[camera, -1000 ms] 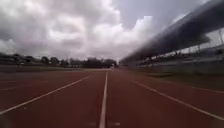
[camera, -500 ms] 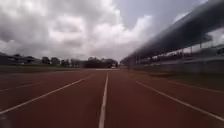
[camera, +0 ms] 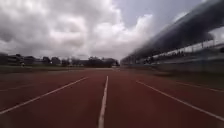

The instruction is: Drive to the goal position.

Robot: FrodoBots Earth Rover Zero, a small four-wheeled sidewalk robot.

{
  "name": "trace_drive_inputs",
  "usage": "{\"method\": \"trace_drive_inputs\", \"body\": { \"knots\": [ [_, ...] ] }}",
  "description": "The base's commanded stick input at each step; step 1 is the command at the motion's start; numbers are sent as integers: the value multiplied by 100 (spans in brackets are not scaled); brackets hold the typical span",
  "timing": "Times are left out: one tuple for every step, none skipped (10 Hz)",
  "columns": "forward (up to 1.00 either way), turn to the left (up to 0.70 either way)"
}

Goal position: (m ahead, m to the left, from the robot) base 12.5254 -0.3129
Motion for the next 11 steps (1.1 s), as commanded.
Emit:
{"method": "trace_drive_inputs", "body": {
  "knots": [
    [70,0],
    [70,0],
    [70,0],
    [70,0],
    [70,0],
    [70,0],
    [70,0],
    [70,0],
    [70,0],
    [70,0],
    [70,0]
  ]
}}
